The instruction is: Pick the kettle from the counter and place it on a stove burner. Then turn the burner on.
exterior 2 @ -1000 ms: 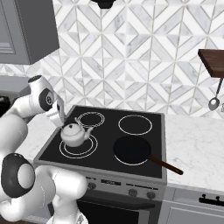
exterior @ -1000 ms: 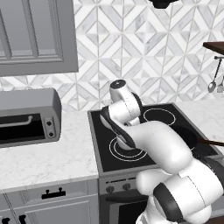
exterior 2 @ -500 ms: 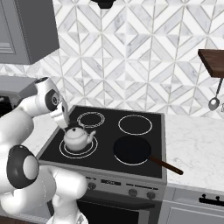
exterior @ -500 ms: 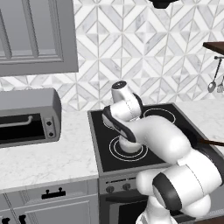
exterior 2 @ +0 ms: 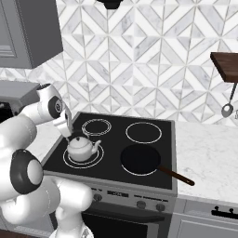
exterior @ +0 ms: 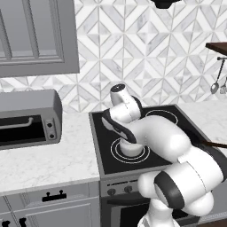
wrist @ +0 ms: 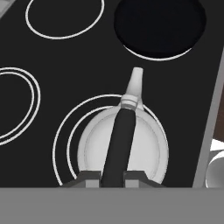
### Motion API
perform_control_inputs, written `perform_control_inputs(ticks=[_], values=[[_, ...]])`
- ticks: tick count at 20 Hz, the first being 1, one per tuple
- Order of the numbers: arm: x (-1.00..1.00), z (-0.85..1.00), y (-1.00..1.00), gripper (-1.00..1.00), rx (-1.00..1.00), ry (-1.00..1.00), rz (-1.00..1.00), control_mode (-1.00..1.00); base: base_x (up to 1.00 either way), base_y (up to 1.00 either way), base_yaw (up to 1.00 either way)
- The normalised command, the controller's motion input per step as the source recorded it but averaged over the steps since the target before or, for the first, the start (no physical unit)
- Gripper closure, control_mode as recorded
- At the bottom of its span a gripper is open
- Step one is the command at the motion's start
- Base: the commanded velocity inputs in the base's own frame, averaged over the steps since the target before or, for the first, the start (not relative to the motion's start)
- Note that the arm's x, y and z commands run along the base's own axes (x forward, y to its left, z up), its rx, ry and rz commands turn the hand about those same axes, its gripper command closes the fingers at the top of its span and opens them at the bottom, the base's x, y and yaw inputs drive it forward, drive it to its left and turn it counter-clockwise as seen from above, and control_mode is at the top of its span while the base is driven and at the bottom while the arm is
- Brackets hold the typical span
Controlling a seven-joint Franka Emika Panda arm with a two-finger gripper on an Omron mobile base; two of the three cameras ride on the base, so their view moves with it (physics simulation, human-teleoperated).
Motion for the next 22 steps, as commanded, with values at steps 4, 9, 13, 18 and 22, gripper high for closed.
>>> perform_control_inputs(ticks=[4, 9, 13, 18, 22], values=[[0.00, 0.00, 0.00, -1.00, 0.00, 0.00, 0.00, -1.00, 0.00, 0.00, 0.00], [0.00, 0.00, 0.00, -1.00, 0.00, 0.00, 0.00, -1.00, 0.00, 0.00, 0.00], [-0.01, 0.20, 0.00, -1.00, 0.01, 0.00, 0.00, -1.00, 0.00, 0.00, 0.00], [-0.25, 0.53, 0.00, -1.00, 0.02, -0.02, 0.00, -1.00, 0.00, 0.00, 0.00], [-0.89, 0.30, 0.01, -1.00, 0.00, -0.06, 0.03, -1.00, 0.00, 0.00, 0.00]])
